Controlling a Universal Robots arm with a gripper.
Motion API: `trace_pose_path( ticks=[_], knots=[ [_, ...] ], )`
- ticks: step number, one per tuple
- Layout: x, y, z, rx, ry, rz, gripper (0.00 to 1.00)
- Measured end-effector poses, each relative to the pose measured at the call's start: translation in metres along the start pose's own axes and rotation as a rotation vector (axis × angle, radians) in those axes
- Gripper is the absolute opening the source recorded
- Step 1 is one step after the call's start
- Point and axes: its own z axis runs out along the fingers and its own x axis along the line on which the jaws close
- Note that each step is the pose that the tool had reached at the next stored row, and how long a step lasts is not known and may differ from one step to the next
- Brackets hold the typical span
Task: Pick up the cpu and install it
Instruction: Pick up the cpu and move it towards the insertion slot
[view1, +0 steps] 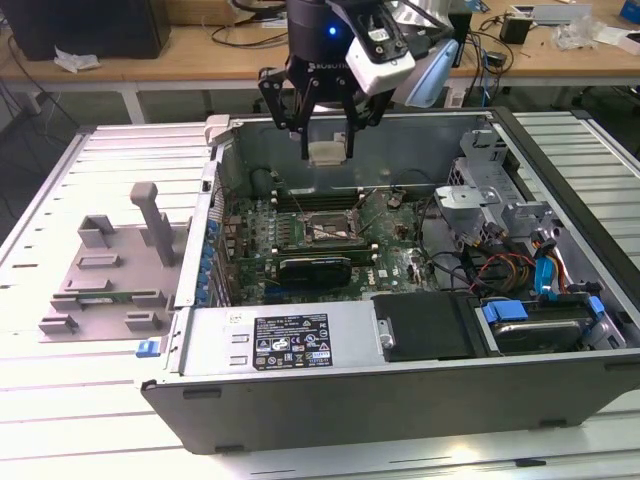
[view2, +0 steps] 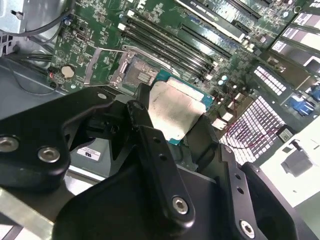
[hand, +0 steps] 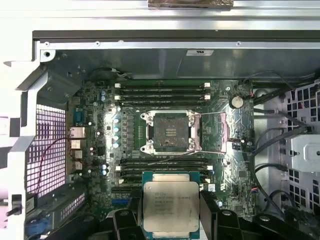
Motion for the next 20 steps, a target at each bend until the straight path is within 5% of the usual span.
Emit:
trace_pose_path(
  ticks=[14,20],
  knots=[
    [-0.0097,0.0104,0.0210,0.0000,0.0028,-0.001,0.54],
    [-0.0099,0.0198,0.0365,0.0000,0.0029,-0.002,0.54]
  ],
)
